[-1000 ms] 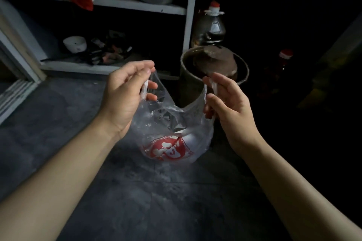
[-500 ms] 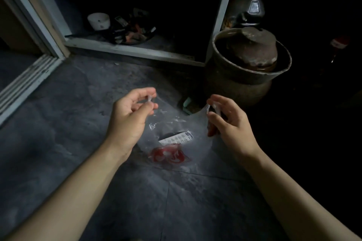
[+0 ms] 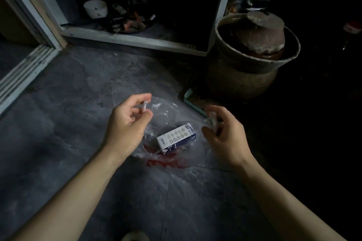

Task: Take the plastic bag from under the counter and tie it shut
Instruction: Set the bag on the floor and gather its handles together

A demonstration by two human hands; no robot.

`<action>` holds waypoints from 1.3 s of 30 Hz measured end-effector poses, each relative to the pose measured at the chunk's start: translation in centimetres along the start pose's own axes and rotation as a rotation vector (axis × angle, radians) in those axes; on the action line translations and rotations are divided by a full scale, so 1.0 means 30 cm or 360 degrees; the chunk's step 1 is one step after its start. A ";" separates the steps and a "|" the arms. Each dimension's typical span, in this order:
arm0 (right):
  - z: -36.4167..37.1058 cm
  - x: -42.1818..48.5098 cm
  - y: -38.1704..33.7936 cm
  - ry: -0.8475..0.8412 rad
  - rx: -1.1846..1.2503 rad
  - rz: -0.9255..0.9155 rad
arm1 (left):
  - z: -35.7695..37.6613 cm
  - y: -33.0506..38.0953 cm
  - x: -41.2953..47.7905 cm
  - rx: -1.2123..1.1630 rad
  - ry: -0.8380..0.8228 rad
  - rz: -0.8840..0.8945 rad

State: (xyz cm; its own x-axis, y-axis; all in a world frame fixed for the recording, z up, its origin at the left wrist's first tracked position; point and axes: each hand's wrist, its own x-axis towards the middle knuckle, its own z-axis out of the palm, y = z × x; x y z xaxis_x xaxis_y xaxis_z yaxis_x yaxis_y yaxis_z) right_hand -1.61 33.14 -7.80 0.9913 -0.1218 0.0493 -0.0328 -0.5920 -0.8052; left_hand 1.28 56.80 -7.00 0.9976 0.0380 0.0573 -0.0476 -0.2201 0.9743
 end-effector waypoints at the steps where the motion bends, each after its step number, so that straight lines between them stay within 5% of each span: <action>1: 0.004 -0.001 -0.001 0.0007 -0.0059 -0.0012 | -0.003 -0.012 0.000 0.0020 -0.0002 0.0024; 13: 0.055 -0.026 0.021 -0.0025 0.0139 0.0104 | -0.067 -0.174 -0.008 0.0229 0.0317 0.0009; 29: 0.058 -0.054 0.061 -0.0583 0.0525 0.0137 | -0.079 -0.260 -0.011 -0.0079 -0.0240 -0.0258; 33: 0.058 -0.004 0.094 -0.0715 0.0384 0.0053 | -0.147 -0.335 -0.039 0.0325 -0.0689 -0.0230; 39: 0.086 0.081 0.155 -0.0834 0.0205 -0.0063 | -0.178 -0.393 -0.016 0.0638 -0.0752 -0.0329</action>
State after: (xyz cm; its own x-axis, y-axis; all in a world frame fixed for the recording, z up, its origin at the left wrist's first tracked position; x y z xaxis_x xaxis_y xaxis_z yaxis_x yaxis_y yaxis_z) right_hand 0.98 32.14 -12.97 0.9232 0.3318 -0.1937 -0.0107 -0.4817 -0.8763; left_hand 1.09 64.58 -17.35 0.9029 -0.2941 -0.3135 0.0785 -0.6043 0.7929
